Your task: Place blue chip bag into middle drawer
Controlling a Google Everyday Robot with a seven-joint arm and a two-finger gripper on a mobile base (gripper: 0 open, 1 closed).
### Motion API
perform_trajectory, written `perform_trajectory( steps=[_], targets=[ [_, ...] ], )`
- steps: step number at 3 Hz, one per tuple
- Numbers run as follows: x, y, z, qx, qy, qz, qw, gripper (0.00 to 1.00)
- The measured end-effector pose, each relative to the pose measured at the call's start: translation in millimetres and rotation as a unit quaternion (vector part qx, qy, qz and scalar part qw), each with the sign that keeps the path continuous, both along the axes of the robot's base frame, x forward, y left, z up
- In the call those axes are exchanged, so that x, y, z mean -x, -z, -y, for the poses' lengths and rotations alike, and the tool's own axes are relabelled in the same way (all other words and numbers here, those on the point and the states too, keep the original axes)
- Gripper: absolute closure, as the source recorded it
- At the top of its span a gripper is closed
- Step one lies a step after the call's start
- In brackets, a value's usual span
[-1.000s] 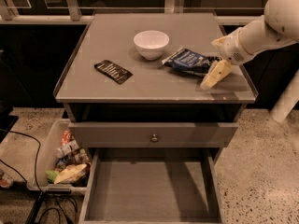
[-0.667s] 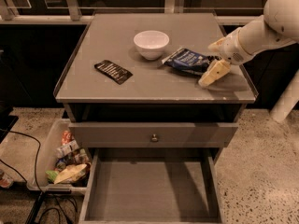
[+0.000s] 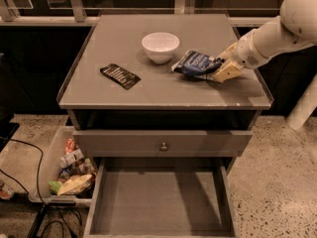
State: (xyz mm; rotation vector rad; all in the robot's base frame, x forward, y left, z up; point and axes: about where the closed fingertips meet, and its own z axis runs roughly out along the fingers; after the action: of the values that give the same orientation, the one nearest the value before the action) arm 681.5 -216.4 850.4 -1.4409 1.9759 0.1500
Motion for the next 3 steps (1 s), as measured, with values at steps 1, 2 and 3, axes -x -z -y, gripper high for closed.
perform_trajectory(
  steps=[1,2,3],
  targets=[
    [0.0,0.0,0.0,0.000,0.000,0.000,1.0000,0.87],
    [0.0,0.1,-0.1,0.000,0.000,0.000,1.0000,1.00],
    [3.3,2.7,-1.7,-0.001,-0.001,-0.001,1.0000,1.00]
  ],
)
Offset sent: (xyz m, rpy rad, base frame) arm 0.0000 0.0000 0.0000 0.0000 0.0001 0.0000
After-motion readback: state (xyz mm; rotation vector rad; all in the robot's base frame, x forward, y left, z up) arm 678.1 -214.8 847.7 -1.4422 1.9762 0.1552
